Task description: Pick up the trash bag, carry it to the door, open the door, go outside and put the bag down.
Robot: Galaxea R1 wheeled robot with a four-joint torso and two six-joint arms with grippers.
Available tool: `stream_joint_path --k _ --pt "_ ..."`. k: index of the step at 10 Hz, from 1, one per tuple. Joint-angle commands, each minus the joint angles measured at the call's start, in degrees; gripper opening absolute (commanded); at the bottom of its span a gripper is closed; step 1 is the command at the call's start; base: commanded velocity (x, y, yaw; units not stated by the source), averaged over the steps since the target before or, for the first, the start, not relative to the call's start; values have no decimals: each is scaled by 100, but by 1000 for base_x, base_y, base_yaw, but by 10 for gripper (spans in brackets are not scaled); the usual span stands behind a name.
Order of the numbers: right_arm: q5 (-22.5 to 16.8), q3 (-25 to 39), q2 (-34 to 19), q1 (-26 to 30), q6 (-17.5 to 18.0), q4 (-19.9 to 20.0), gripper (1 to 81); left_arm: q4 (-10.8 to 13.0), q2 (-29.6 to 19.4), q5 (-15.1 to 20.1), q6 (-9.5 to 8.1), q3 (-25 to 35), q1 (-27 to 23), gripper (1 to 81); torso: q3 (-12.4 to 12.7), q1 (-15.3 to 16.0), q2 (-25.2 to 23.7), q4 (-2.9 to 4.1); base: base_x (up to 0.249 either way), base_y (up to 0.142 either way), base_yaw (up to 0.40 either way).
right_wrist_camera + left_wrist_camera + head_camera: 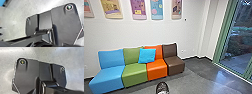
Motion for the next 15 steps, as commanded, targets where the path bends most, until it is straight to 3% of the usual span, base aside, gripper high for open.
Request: stream_joint_path --k 1,12,15 --pt "-300 75 -66 277 -25 70 811 8 -71 336 -2 65 -297 811 0 0 0 0 139 64 0" --pt "-300 57 -66 295 -25 70 811 -1 -62 328 -2 65 -297 811 0 0 0 0 139 67 0" --pt "-300 39 -75 295 -25 70 811 8 -53 328 -2 56 -297 811 2 0 0 0 139 0 0"
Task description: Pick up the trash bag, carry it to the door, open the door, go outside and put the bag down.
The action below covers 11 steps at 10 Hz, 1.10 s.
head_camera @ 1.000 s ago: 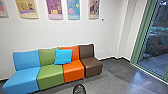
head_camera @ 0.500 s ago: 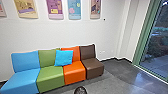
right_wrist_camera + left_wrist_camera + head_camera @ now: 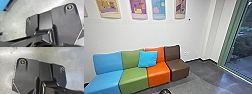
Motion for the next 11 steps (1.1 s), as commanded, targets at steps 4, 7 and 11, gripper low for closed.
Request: stream_joint_path --k 4,7,11 --pt "-298 70 -101 285 -25 70 811 10 -62 328 -2 65 -297 811 2 0 0 0 137 0 0" --pt "-298 52 -101 276 -16 70 811 1 -71 328 -2 73 -289 811 0 0 0 0 136 0 0" --pt "-307 44 -101 276 -16 70 811 1 -62 328 -2 73 -289 811 0 0 0 0 134 0 0"
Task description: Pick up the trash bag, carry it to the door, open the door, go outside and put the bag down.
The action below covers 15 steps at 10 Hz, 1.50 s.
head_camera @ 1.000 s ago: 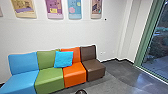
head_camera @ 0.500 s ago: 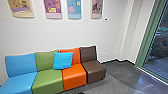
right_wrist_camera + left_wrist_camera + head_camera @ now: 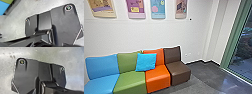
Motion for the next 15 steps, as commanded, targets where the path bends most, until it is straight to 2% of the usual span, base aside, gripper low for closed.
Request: stream_joint_path --k 1,9,13,15 --pt "-303 63 -102 265 -16 73 811 1 -78 328 -2 73 -291 811 0 0 0 0 127 0 0" --pt "-303 28 -58 274 1 74 811 1 -69 328 -11 73 -292 811 0 2 2 0 109 0 0" --pt "-303 54 -75 265 1 74 811 1 -86 337 -11 91 -300 811 0 4 2 0 0 0 0" --pt "-312 265 -198 265 19 82 811 -8 -209 346 -20 126 -300 811 0 2 2 0 0 0 0"
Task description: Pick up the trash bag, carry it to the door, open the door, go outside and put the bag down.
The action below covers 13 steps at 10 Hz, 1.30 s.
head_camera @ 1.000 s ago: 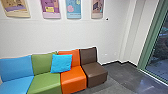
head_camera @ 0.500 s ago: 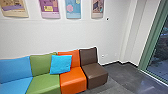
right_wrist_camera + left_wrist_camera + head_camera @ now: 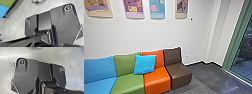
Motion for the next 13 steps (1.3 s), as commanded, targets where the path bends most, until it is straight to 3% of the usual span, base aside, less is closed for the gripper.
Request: stream_joint_path --k 1,5,6,7,9,10,11,12,13 --pt "-376 431 -312 283 33 71 811 -6 -330 367 8 235 -280 811 0 0 0 0 0 0 0" --pt "-393 1087 -820 300 33 54 811 -15 -936 324 0 850 -280 811 0 0 0 0 0 0 0" --pt "-393 1396 -1023 300 33 54 811 -163 -1051 323 -10 965 -307 811 0 369 -573 0 0 0 0" --pt "-393 1678 -1243 300 24 45 811 -358 -1210 332 -10 1141 -359 811 -523 371 -580 -150 0 0 0" --pt "-393 2039 -1568 309 24 45 811 -707 -1533 376 -18 1431 -464 811 -665 478 -759 -172 0 0 0" --pt "-393 2206 -1718 318 33 45 811 -919 -1675 393 -18 1562 -509 811 -824 584 -934 -194 0 0 0" --pt "-376 2320 -1858 326 33 45 811 -973 -1807 393 -18 1712 -561 811 -1020 714 -1139 -214 0 0 0" --pt "-340 2408 -2016 326 42 63 811 -1112 -1912 402 -18 1774 -666 811 -1232 859 -1364 -131 0 0 0" --pt "-332 2462 -2097 318 42 63 811 -1272 -1948 411 -18 1748 -763 811 -1316 974 -1546 -142 0 0 0"
